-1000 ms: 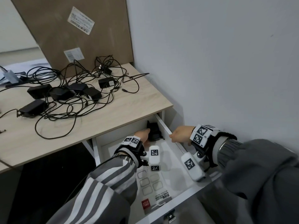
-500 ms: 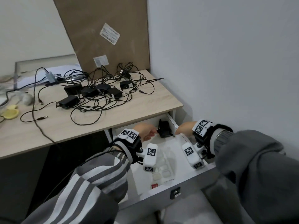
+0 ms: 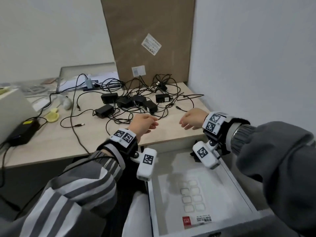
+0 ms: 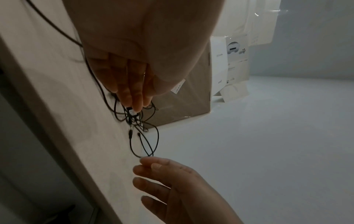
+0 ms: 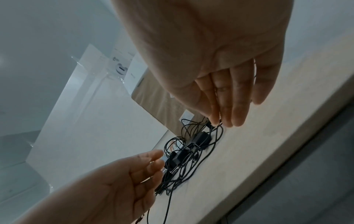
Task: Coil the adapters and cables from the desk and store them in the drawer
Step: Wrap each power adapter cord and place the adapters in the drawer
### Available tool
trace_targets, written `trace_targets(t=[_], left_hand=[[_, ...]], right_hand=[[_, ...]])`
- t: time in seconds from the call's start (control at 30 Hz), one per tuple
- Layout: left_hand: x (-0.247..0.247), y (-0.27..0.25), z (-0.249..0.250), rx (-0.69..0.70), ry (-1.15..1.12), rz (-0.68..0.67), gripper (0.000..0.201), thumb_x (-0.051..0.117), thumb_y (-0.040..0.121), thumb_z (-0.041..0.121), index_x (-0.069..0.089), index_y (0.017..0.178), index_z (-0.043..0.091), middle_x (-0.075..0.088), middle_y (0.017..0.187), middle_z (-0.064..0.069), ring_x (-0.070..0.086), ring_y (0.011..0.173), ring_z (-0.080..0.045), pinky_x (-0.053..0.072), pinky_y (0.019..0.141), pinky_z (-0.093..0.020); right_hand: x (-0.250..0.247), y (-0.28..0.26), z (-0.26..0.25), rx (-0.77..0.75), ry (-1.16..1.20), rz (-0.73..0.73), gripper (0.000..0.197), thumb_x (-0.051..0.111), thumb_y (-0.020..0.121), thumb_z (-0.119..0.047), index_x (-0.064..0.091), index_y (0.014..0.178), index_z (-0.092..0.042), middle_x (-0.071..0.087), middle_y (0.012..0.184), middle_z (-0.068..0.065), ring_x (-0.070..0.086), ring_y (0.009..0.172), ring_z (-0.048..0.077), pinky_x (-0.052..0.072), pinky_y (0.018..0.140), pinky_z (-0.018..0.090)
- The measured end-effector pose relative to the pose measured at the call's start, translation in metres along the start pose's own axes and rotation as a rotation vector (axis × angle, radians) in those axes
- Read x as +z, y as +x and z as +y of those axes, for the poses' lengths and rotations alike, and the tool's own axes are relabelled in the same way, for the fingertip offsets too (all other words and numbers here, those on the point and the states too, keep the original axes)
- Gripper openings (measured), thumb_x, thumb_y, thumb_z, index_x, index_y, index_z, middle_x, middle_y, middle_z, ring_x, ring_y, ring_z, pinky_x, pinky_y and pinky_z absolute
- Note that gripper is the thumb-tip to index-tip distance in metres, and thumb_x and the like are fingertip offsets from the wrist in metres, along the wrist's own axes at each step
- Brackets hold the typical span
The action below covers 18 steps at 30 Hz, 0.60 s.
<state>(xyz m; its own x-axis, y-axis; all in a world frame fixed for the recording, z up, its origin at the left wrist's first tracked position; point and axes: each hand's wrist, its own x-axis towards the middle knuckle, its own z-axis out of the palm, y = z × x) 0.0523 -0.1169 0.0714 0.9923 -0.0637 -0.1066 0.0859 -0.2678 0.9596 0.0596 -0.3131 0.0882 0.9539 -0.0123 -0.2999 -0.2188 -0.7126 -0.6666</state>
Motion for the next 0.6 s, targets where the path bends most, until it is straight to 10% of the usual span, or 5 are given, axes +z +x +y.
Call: trace_targets(t=[0.33, 0.6], left_hand=[[-0.024, 0.119, 0.055, 0.064, 0.079, 0.071, 0.023, 0.043, 0.094, 0.005, 0.063, 0.086, 0.011, 0.067, 0.083, -0.005, 0.058, 0.072, -0.012, 0.046, 0.064, -0.02], [-0.042, 0.208, 0.047, 0.017, 0.064, 0.096, 0.02, 0.046, 0.094, 0.003, 0.064, 0.088, 0.009, 0.068, 0.083, -0.006, 0.06, 0.075, -0.016, 0.05, 0.073, -0.029]], right_hand=[[-0.075, 0.119, -0.09, -0.16, -0.158, 0.073, 0.015, 0.06, 0.088, -0.01, 0.069, 0.098, -0.002, 0.069, 0.081, 0.006, 0.062, 0.057, 0.005, 0.039, 0.039, 0.01], [-0.057, 0.252, -0.123, -0.17, -0.641, -0.032, 0.036, 0.065, 0.085, -0.028, 0.064, 0.116, -0.009, 0.069, 0.108, 0.009, 0.066, 0.093, 0.024, 0.054, 0.084, 0.036]])
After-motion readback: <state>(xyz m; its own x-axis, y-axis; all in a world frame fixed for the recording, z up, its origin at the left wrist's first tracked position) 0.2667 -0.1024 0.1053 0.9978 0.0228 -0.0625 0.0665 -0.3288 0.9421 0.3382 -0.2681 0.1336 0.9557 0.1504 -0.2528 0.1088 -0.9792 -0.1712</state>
